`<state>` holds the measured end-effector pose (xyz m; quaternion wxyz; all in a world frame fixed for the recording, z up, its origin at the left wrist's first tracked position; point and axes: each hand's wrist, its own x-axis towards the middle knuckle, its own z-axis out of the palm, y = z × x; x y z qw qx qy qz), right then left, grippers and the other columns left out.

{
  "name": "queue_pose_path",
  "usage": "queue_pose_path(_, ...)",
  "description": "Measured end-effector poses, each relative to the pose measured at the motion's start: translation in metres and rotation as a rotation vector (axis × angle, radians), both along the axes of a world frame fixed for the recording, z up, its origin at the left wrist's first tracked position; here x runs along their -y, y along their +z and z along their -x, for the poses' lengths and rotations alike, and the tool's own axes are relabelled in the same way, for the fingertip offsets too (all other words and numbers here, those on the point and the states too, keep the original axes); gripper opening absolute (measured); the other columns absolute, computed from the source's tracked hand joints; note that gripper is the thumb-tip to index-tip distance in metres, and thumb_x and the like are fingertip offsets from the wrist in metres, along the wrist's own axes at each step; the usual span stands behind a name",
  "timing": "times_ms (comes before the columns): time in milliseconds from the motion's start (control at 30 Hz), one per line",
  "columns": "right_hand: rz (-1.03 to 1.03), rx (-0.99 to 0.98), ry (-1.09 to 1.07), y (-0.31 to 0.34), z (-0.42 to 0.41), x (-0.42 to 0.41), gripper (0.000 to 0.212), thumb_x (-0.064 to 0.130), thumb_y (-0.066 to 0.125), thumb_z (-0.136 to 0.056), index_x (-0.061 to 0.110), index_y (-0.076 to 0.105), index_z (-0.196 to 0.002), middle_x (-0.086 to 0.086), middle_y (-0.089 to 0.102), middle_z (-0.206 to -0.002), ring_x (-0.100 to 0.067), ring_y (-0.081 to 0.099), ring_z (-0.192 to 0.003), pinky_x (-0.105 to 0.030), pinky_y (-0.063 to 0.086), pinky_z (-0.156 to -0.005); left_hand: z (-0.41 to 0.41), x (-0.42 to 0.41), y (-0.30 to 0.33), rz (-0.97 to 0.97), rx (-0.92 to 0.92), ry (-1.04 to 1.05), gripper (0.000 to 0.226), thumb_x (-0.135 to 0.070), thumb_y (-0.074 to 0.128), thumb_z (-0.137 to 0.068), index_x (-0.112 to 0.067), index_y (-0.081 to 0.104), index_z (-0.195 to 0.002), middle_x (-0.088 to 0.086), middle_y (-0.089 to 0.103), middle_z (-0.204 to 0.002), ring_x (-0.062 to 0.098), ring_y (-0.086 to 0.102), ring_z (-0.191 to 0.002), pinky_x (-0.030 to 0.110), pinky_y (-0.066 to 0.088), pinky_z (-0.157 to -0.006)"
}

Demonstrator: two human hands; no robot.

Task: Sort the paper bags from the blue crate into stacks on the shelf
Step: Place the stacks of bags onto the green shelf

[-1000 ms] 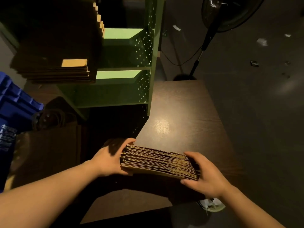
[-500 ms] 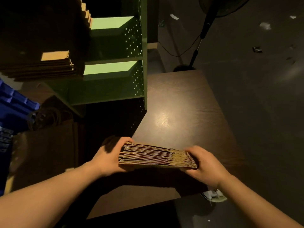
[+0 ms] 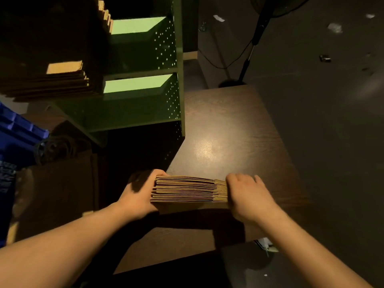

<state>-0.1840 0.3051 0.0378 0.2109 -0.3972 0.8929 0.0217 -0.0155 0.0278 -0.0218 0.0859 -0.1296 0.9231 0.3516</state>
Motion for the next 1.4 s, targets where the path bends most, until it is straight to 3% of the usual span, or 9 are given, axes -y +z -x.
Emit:
queue_pose_path(233, 0.182, -0.180, 0.087, -0.017, -0.024, 0.038, 0.018, 0.031, 0.066, -0.092, 0.023, 0.057, -0.106, 0.000, 0.070, -0.098, -0.026, 0.066, -0.083, -0.035, 0.042, -0.063, 0.001, -0.005, 0.002, 0.064, -0.023, 0.025, 0.074, -0.062, 0.080, -0.070, -0.049, 0.037, -0.130, -0.020, 0.058, -0.119, 0.006, 0.057, -0.117, 0.038, 0.052, -0.100)
queue_pose_path(500, 0.219, -0.100, 0.170, -0.015, -0.011, 0.032, 0.017, 0.040, 0.064, -0.093, 0.031, 0.054, -0.103, 0.005, 0.068, -0.095, -0.023, 0.066, -0.082, -0.035, 0.051, -0.063, 0.013, -0.009, 0.025, 0.035, 0.142, -0.008, 0.089, -0.056, 0.089, -0.064, -0.051, 0.029, -0.130, -0.021, 0.055, -0.127, 0.007, 0.054, -0.122, 0.036, 0.048, -0.108)
queue_pose_path(633, 0.222, -0.012, 0.156, -0.001, 0.012, 0.026, 0.026, 0.056, 0.058, -0.090, 0.033, 0.056, -0.102, 0.011, 0.065, -0.089, -0.015, 0.063, -0.082, -0.031, 0.048, -0.065, 0.029, 0.023, 0.079, -0.308, 0.417, -0.132, 0.081, -0.074, 0.083, -0.062, -0.051, 0.047, -0.131, -0.019, 0.065, -0.124, 0.005, 0.062, -0.117, 0.036, 0.048, -0.109)
queue_pose_path(767, 0.299, 0.216, 0.077, 0.014, 0.028, 0.024, 0.015, 0.039, 0.072, -0.087, 0.036, 0.063, -0.099, 0.020, 0.068, -0.088, -0.005, 0.063, -0.084, -0.032, 0.053, -0.074, 0.028, 0.041, 0.116, -0.698, 0.382, 0.005, 0.074, -0.082, 0.055, -0.077, -0.026, 0.073, -0.123, 0.001, 0.074, -0.122, 0.019, 0.069, -0.115, 0.044, 0.044, -0.110)
queue_pose_path(900, 0.501, 0.502, -0.107, 0.029, 0.030, 0.028, 0.013, 0.035, 0.077, -0.080, 0.035, 0.069, -0.090, 0.012, 0.072, -0.084, -0.009, 0.067, -0.080, -0.035, 0.055, -0.071, 0.027, 0.050, 0.131, -1.274, 0.244, 0.324, 0.098, -0.077, 0.079, -0.060, 0.004, 0.071, -0.113, 0.025, 0.069, -0.112, 0.036, 0.065, -0.106, 0.049, 0.038, -0.114)
queue_pose_path(1067, 0.732, 0.806, -0.319, 0.056, 0.016, 0.042, 0.044, 0.033, 0.083, -0.069, 0.018, 0.074, -0.110, 0.005, 0.076, -0.104, -0.012, 0.072, -0.097, -0.022, 0.057, -0.076, 0.028, 0.034, 0.144, -1.799, -0.137, 0.259, 0.090, -0.072, 0.065, -0.082, -0.006, 0.059, -0.142, 0.023, 0.058, -0.142, 0.038, 0.053, -0.132, 0.051, 0.033, -0.117)
queue_pose_path(1167, 0.790, 0.884, -0.412, 0.066, 0.005, 0.057, 0.053, 0.042, 0.081, -0.065, 0.025, 0.072, -0.113, 0.009, 0.076, -0.106, -0.011, 0.071, -0.102, -0.024, 0.056, -0.081, 0.032, 0.014, 0.158, -1.742, -0.311, 0.288, 0.101, -0.067, 0.077, -0.075, -0.007, 0.048, -0.152, 0.023, 0.050, -0.152, 0.039, 0.051, -0.138, 0.051, 0.044, -0.113)
queue_pose_path(1233, 0.820, 0.910, -0.469, 0.069, 0.002, 0.068, 0.055, 0.045, 0.082, -0.063, 0.026, 0.071, -0.113, 0.008, 0.077, -0.105, -0.018, 0.071, -0.104, -0.036, 0.056, -0.088, 0.037, 0.001, 0.168, -1.536, -0.387, 0.360, 0.115, -0.068, 0.089, -0.058, -0.011, 0.049, -0.150, 0.017, 0.059, -0.145, 0.034, 0.059, -0.131, 0.043, 0.055, -0.100)
queue_pose_path(1400, 0.856, 0.897, -0.488, 0.082, 0.005, 0.087, 0.039, 0.033, 0.075, -0.070, 0.025, 0.069, -0.108, 0.008, 0.077, -0.096, -0.025, 0.071, -0.101, -0.035, 0.056, -0.081, 0.044, -0.006, 0.179, -0.995, -0.442, 0.322, 0.121, -0.075, 0.090, -0.039, -0.038, 0.037, -0.141, -0.009, 0.065, -0.136, 0.013, 0.061, -0.129, 0.032, 0.055, -0.099)
